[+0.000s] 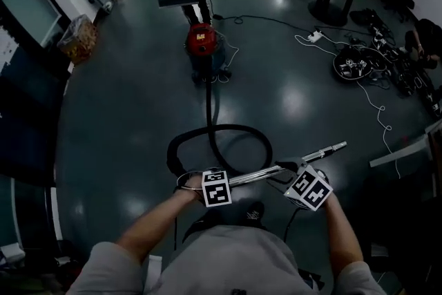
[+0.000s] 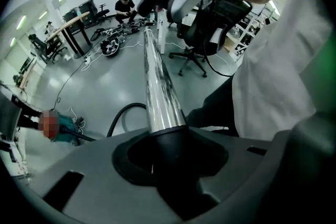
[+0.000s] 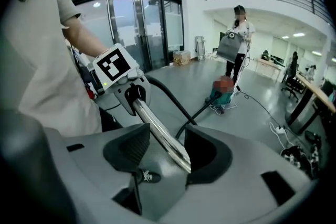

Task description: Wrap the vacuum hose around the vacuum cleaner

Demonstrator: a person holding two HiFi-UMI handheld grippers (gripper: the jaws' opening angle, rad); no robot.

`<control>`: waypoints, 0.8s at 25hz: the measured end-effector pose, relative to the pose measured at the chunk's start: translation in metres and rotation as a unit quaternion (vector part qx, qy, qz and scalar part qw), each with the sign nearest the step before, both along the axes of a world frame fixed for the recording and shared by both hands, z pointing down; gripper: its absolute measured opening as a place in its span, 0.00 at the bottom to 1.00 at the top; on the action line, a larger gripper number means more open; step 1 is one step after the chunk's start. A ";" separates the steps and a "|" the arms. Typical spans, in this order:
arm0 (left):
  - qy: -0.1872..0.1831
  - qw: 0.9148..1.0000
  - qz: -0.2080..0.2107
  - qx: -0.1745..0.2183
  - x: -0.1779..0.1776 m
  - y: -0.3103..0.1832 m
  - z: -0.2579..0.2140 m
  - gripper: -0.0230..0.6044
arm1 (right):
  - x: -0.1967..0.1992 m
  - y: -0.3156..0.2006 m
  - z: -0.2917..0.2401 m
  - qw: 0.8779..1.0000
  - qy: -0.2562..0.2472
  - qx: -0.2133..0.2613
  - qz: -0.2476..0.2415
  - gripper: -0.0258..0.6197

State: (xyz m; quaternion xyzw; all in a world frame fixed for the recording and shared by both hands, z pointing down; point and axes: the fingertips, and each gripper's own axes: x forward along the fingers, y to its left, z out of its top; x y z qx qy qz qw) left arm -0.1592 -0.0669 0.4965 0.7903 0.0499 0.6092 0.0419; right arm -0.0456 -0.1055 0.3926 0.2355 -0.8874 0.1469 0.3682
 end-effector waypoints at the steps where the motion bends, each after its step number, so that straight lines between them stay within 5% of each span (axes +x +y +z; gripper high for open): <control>1: 0.002 1.000 -0.015 -0.001 0.001 -0.002 -0.001 0.25 | 0.001 0.000 0.000 1.000 -0.021 -0.004 0.013 0.34; 7: 0.031 0.993 -0.115 -0.003 0.008 -0.034 -0.012 0.25 | 0.001 -0.011 0.009 0.989 -0.104 -0.052 0.096 0.34; 10: 0.054 0.986 -0.158 0.000 0.005 -0.053 -0.014 0.25 | -0.002 -0.028 0.013 0.973 -0.150 -0.083 0.155 0.34; 12: 0.074 0.980 -0.185 0.000 0.001 -0.066 -0.018 0.25 | -0.006 -0.048 0.015 0.955 -0.188 -0.103 0.204 0.35; 13: 0.085 0.977 -0.198 -0.001 0.000 -0.074 -0.020 0.25 | -0.008 -0.060 0.017 0.945 -0.202 -0.113 0.229 0.46; 15: 0.105 0.971 -0.216 -0.008 -0.004 -0.088 -0.024 0.26 | -0.016 -0.086 0.023 0.922 -0.230 -0.137 0.279 0.50; 20: 0.144 0.959 -0.243 -0.028 -0.023 -0.117 -0.024 0.26 | -0.054 -0.146 0.037 0.862 -0.299 -0.187 0.364 0.53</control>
